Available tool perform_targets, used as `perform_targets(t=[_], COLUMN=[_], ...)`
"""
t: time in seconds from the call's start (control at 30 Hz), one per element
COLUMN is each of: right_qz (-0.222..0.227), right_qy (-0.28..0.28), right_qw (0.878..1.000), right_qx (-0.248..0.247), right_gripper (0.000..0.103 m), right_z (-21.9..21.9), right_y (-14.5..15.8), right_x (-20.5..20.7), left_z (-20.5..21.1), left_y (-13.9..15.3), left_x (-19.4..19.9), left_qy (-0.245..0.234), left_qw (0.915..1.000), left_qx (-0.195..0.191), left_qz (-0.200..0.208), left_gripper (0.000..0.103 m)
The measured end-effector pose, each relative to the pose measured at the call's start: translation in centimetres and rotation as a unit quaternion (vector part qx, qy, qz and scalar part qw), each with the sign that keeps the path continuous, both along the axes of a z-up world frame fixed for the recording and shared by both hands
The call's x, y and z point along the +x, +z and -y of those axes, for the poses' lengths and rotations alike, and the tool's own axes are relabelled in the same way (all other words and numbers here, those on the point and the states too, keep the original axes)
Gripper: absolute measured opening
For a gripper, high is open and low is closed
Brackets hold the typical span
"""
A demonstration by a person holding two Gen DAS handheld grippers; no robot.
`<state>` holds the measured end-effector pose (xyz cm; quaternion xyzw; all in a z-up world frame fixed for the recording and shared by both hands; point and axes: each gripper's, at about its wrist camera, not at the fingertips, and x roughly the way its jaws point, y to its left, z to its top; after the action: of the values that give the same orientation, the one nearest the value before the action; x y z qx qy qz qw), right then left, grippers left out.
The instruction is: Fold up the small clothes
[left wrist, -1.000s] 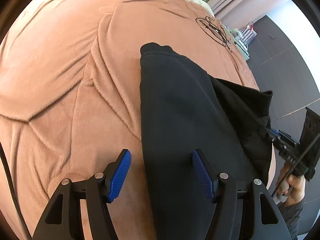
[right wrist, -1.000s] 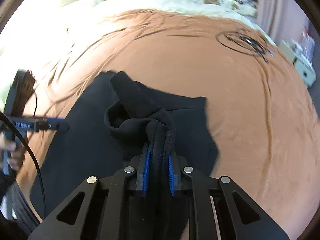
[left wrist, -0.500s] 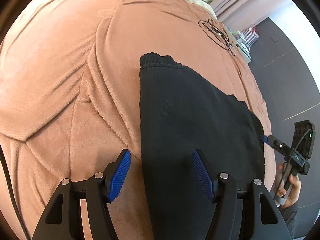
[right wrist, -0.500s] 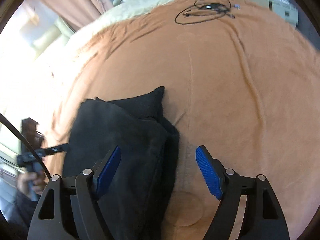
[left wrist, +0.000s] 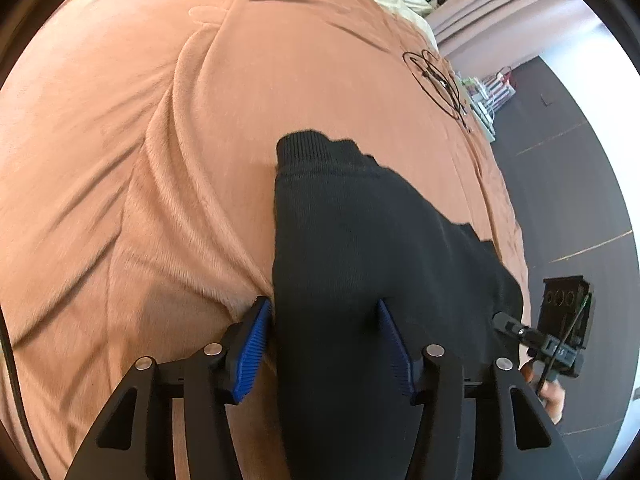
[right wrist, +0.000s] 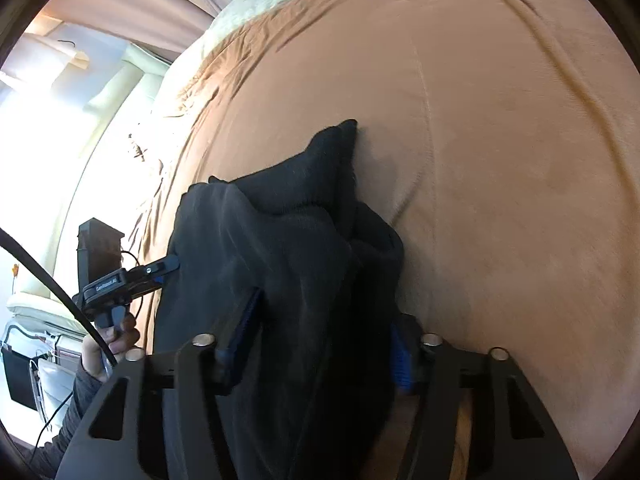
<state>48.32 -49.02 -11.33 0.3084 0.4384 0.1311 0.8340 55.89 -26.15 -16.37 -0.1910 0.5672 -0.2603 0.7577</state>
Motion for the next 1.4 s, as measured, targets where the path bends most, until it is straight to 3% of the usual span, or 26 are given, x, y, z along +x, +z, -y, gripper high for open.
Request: perform_targets(t=[0.17, 0.33, 0.6, 0.93, 1.4], right_qz=[0.005, 0.023, 0.074, 0.144, 0.256], right_qy=[0.0, -0.01, -0.006, -0.006, 0.019], right_qw=[1.0, 0.998, 0.993, 0.98, 0.948], right_qx=[-0.011, -0.05, -0.094, -0.138, -0.187], right_gripper=[0.025, 0.018, 0.017, 0.016, 0.015], right_z=[-0.4, -2.0, -5.7, -9.9, -16.9], right_y=[-0.4, 1.8, 7.0, 13.7, 22.6], right_x=[0.2, -1.8, -4.8, -13.0, -26.4], left_z=[0.7, 1.3, 0.0, -2.3, -10.3], left_y=[-0.1, 1.5, 5.7, 13.2, 25.5], left_x=[1.1, 0.7, -1.2, -5.5, -13.8], left_qy=[-0.003, -0.008, 0.004, 0.005, 0.045], left_qw=[1.0, 0.9993, 0.9987, 0.9928, 0.9709], left_qx=[0.002, 0.023, 0.002, -0.032, -0.07], left_qz=[0.008, 0.028, 0.051, 0.115, 0.225], left_gripper=[0.047, 0.025, 0.02, 0.019, 0.018])
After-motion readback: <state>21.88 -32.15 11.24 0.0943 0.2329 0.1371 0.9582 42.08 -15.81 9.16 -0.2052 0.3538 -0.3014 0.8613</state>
